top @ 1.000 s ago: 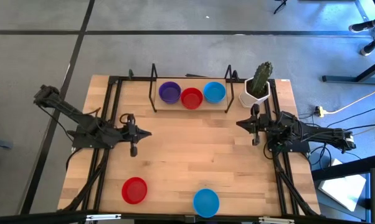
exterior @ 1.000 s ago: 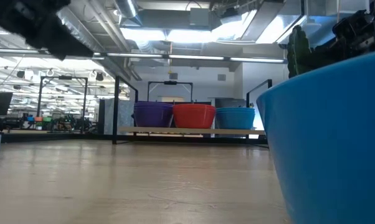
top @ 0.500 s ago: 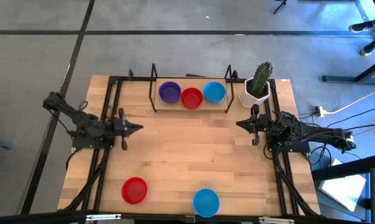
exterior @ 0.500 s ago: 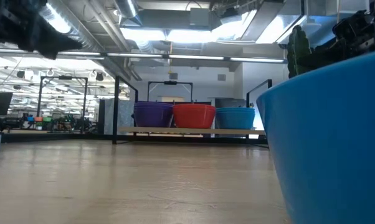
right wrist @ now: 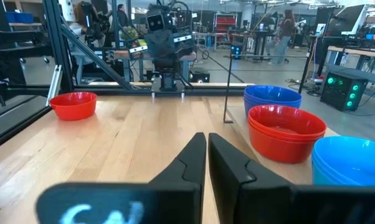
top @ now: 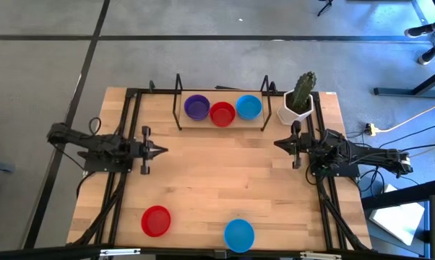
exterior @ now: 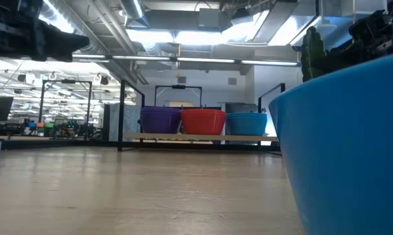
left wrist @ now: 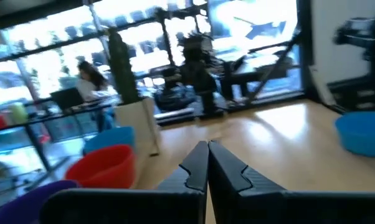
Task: Pick & Place Mini bowls
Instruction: Stack the red bowl on top of the red bowl on the shelf
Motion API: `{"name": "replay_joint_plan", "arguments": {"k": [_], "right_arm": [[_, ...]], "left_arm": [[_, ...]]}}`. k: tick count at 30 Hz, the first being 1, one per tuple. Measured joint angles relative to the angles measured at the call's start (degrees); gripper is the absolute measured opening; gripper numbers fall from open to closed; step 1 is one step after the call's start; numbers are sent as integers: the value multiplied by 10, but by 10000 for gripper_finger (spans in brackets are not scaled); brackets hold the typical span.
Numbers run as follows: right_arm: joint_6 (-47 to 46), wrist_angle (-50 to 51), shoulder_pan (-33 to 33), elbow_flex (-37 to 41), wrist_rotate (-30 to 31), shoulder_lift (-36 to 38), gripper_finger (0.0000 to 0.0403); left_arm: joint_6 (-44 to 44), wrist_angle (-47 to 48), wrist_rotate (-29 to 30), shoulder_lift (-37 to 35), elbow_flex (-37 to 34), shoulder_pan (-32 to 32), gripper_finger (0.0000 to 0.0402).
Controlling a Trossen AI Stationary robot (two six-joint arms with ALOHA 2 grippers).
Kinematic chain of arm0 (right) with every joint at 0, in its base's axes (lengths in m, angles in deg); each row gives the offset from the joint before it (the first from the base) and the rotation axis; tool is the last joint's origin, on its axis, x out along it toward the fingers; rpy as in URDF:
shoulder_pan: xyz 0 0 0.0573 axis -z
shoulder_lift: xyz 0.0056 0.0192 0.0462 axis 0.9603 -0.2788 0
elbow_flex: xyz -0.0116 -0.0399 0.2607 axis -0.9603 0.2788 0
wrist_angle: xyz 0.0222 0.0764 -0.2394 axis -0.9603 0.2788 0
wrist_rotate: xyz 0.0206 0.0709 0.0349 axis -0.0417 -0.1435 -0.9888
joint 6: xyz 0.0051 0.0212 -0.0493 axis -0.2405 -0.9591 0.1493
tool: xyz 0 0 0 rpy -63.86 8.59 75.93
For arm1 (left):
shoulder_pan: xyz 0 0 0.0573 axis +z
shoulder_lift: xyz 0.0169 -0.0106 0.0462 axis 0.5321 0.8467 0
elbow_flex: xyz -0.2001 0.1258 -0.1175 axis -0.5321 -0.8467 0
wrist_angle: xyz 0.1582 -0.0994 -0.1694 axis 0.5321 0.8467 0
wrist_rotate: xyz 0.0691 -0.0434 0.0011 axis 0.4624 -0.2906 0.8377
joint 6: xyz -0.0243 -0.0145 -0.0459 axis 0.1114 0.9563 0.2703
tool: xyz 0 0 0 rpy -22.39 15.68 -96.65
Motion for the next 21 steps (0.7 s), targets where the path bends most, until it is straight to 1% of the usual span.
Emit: {"name": "replay_joint_plan", "arguments": {"k": [3, 6, 8, 11, 21], "right_arm": [[0, 6, 0, 0, 0, 0, 21], [0, 19, 0, 0, 0, 0, 21], [0, 31, 0, 0, 0, 0, 21], [-1, 36, 0, 0, 0, 0, 21], [-1, 13, 0, 0, 0, 0, 21]], "left_arm": [[0, 0, -2, -1, 0, 23, 2], [13, 4, -20, -6, 0, 39, 1], [20, 26, -35, -6, 0, 46, 1], [24, 27, -47, -6, 0, 50, 2], [14, 27, -43, -3, 0, 50, 2]]}}
